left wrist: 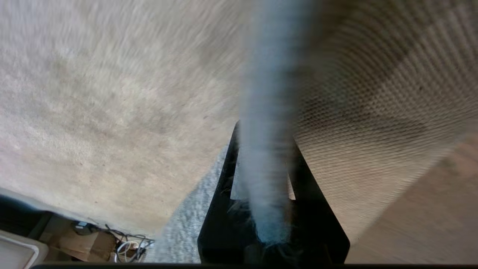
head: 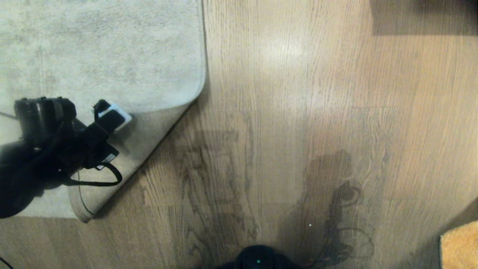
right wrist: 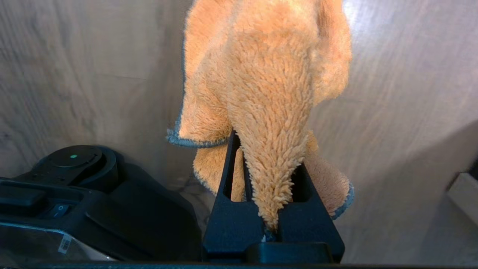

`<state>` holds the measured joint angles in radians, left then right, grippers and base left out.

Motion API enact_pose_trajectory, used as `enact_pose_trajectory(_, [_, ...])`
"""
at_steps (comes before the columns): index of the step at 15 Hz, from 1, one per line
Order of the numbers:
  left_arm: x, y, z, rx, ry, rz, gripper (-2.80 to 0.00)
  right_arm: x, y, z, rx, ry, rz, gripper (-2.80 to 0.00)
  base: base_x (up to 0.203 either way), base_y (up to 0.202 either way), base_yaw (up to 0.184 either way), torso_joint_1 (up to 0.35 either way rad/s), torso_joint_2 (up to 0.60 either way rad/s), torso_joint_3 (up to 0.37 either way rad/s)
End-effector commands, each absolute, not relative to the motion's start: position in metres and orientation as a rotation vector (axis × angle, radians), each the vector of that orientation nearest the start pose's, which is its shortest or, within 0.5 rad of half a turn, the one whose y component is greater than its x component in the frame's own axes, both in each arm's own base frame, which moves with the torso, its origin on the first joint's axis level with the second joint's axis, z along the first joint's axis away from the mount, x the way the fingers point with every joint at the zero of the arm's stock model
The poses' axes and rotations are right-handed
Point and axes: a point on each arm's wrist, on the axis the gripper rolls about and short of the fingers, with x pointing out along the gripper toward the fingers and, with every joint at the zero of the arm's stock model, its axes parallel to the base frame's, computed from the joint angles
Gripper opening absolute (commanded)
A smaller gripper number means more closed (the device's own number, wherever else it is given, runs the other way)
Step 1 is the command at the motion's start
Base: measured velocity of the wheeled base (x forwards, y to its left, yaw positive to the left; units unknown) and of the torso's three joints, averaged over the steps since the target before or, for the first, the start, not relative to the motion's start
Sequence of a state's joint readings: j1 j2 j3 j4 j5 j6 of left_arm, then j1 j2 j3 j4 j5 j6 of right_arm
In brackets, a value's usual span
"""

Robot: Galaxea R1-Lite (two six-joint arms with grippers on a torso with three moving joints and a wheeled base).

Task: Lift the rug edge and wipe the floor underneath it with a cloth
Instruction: Lift up the carpet

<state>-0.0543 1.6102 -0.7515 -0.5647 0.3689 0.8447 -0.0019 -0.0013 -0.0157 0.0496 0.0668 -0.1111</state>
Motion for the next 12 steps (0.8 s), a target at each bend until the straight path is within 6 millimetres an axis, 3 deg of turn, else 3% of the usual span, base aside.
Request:
enact_pose_trajectory(1, [0.281, -0.0068, 0.1859, 0.9, 0.413, 0.176, -2.8, -0.0241, 0.0016, 0.0745, -0.111, 0.032, 0.067, -2.8, 0.0, 0.187, -0.004, 0.002, 0.0, 0.002])
enact_pose_trajectory(12, [0.2776, -0.0071, 0.1844, 0.9, 0.418, 0.173, -2.8, -0.0241, 0.0016, 0.0745, -0.111, 0.032, 0.068, -2.8, 0.0, 0.191, -0.005, 0.001, 0.0, 0.001])
